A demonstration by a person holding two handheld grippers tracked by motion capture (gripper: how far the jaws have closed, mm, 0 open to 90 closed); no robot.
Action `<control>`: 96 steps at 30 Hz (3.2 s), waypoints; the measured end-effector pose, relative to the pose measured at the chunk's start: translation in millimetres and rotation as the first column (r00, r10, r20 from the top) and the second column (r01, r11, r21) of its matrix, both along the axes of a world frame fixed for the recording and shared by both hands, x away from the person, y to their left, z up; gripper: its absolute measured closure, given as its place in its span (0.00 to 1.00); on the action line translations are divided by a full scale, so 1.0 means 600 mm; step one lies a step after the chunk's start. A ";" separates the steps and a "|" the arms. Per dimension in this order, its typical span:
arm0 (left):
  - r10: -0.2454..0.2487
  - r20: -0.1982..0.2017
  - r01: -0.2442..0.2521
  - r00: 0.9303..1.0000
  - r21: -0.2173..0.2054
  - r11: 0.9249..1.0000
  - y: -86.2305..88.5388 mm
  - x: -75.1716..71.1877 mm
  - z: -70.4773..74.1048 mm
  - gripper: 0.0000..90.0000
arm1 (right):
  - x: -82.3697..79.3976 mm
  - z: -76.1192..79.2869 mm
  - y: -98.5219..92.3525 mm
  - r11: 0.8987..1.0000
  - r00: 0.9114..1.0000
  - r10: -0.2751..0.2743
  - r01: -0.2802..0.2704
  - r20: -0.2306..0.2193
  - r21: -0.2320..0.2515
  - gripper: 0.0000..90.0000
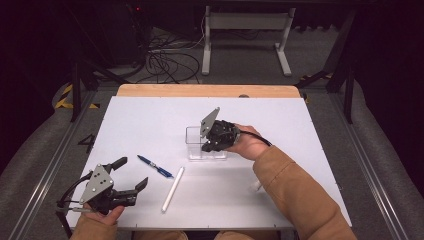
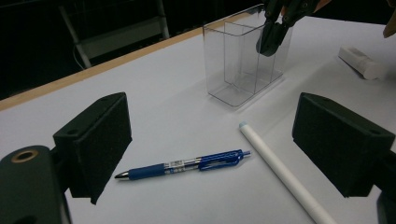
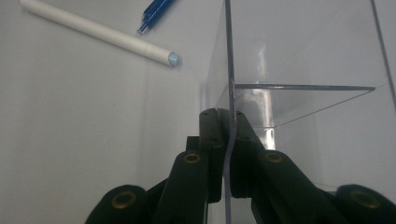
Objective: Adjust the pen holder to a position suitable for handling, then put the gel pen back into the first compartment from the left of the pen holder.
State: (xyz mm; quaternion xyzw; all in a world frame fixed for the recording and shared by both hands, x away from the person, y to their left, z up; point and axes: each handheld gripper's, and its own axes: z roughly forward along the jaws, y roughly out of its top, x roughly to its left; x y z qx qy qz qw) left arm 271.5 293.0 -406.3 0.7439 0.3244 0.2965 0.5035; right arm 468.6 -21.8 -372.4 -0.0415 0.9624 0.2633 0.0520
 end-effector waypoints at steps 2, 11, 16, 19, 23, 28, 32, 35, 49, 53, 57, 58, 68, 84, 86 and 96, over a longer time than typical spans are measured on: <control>0.001 0.000 -0.001 1.000 -0.002 1.000 0.000 0.000 0.000 0.14 | 0.003 -0.001 -0.001 1.000 1.000 -0.009 0.009 0.000 -0.003 0.96; 0.000 0.000 0.000 1.000 0.002 1.000 -0.001 -0.001 0.000 0.14 | 0.006 -0.006 -0.003 1.000 1.000 -0.015 0.014 -0.015 -0.013 0.96; 0.001 -0.001 -0.001 1.000 0.001 1.000 -0.001 0.000 0.000 0.14 | 0.006 -0.006 -0.003 1.000 1.000 -0.014 0.014 -0.013 -0.011 0.95; 0.000 -0.002 0.000 1.000 0.001 1.000 -0.001 0.000 -0.001 0.14 | 0.007 -0.006 -0.003 1.000 1.000 -0.017 0.017 -0.013 -0.014 0.95; 0.002 0.001 -0.002 1.000 0.001 1.000 -0.001 0.000 0.000 0.14 | 0.006 -0.006 -0.002 1.000 1.000 -0.023 0.023 -0.012 -0.010 0.95; 0.001 0.001 -0.001 1.000 0.002 1.000 -0.001 -0.001 0.000 0.14 | 0.005 -0.006 -0.003 1.000 1.000 -0.013 0.013 -0.008 -0.009 0.95; 0.001 -0.001 -0.001 1.000 0.001 1.000 -0.001 -0.001 0.000 0.14 | 0.005 -0.006 -0.004 1.000 1.000 -0.011 0.011 -0.006 -0.010 0.95; 0.002 0.001 -0.002 1.000 0.001 1.000 -0.001 0.000 0.000 0.14 | 0.005 -0.006 -0.004 1.000 1.000 -0.014 0.014 -0.006 -0.008 0.95; 0.007 0.000 -0.007 1.000 -0.011 1.000 0.002 0.001 0.003 0.14 | -0.019 0.049 -0.047 0.957 0.990 -0.144 0.140 -0.005 0.255 0.46; 0.007 -0.001 -0.007 1.000 -0.013 1.000 0.003 0.003 0.005 0.14 | -0.038 0.064 -0.068 0.915 0.981 -0.191 0.191 -0.036 0.355 0.35; 0.007 0.004 -0.007 1.000 -0.021 1.000 0.004 0.004 0.008 0.14 | -0.056 0.071 -0.079 0.873 0.971 -0.232 0.236 -0.063 0.427 0.29; 0.008 0.004 -0.008 1.000 -0.024 1.000 0.003 0.005 0.008 0.14 | -0.058 0.072 -0.080 0.862 0.968 -0.235 0.247 -0.084 0.443 0.25; 0.008 0.003 -0.008 1.000 -0.043 0.999 0.007 0.006 0.008 0.14 | -0.082 0.079 -0.065 0.776 0.939 -0.296 0.344 -0.175 0.528 0.14; 0.012 0.005 -0.012 1.000 -0.040 0.999 0.009 0.005 0.008 0.14 | -0.100 0.085 -0.045 0.741 0.929 -0.328 0.364 -0.169 0.564 0.02; 0.013 0.005 -0.012 1.000 -0.041 0.999 0.009 0.004 0.008 0.14 | -0.102 0.084 -0.040 0.744 0.931 -0.325 0.359 -0.165 0.564 0.01; 0.012 0.003 -0.012 1.000 -0.036 0.999 0.008 0.004 0.007 0.14 | -0.116 0.086 -0.019 0.740 0.919 -0.369 0.382 -0.141 0.554 0.03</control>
